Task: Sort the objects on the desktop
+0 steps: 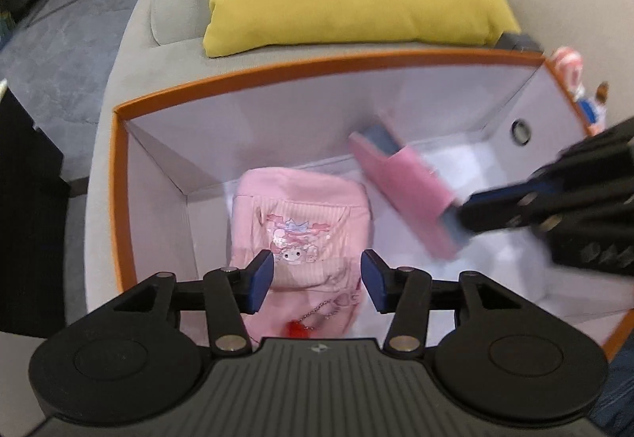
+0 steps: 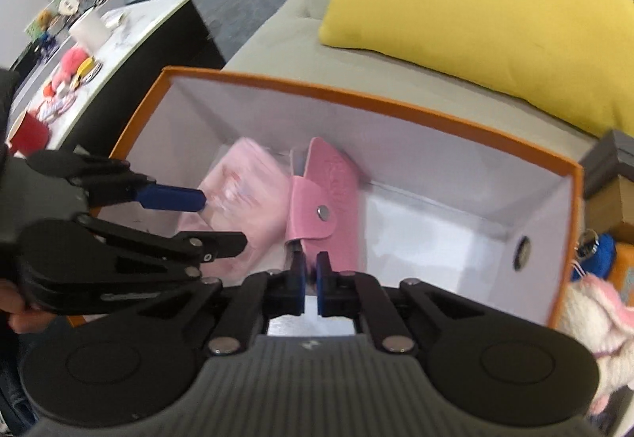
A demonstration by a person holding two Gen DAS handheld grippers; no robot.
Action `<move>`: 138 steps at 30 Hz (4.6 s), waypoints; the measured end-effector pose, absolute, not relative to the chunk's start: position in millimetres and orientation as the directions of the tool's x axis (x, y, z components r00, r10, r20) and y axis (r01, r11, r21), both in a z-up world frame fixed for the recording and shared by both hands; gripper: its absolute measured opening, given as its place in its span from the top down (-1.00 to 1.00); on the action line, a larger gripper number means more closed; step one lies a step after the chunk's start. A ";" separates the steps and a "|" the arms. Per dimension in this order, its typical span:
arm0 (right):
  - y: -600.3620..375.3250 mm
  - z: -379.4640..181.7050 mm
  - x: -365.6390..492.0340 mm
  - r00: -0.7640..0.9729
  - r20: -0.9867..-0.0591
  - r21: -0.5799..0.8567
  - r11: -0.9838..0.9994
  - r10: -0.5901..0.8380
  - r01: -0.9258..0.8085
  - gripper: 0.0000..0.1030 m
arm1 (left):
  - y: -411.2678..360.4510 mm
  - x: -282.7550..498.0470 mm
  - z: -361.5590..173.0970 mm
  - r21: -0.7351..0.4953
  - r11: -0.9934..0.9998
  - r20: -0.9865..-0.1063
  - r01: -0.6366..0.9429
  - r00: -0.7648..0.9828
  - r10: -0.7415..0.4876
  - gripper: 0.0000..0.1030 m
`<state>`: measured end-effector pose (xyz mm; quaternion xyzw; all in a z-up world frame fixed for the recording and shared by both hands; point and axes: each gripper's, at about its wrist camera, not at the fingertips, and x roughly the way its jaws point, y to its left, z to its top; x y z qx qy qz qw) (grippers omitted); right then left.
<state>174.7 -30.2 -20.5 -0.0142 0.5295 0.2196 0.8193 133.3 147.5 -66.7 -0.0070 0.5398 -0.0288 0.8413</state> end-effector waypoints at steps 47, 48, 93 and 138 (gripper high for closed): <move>-20.5 -41.3 218.9 0.251 -0.845 0.388 0.863 0.473 -0.323 0.57 | 114.0 122.1 -91.7 0.178 0.971 -0.907 0.157 0.408 0.101 -0.29; -19.5 -40.6 218.5 0.260 -0.846 0.378 0.867 0.466 -0.326 0.57 | 113.9 123.0 -92.3 0.182 0.971 -0.907 0.155 0.407 0.105 -0.30; 38.8 -27.4 198.9 0.390 -0.832 0.296 0.910 0.395 -0.290 0.69 | 214.9 81.6 -17.7 -0.152 0.988 -0.845 -0.040 0.523 -0.109 0.58; 41.7 -20.2 204.8 0.400 -0.755 0.379 0.843 0.520 -0.382 0.64 | 178.6 86.0 -29.0 0.114 0.988 -0.796 0.104 0.604 0.029 0.57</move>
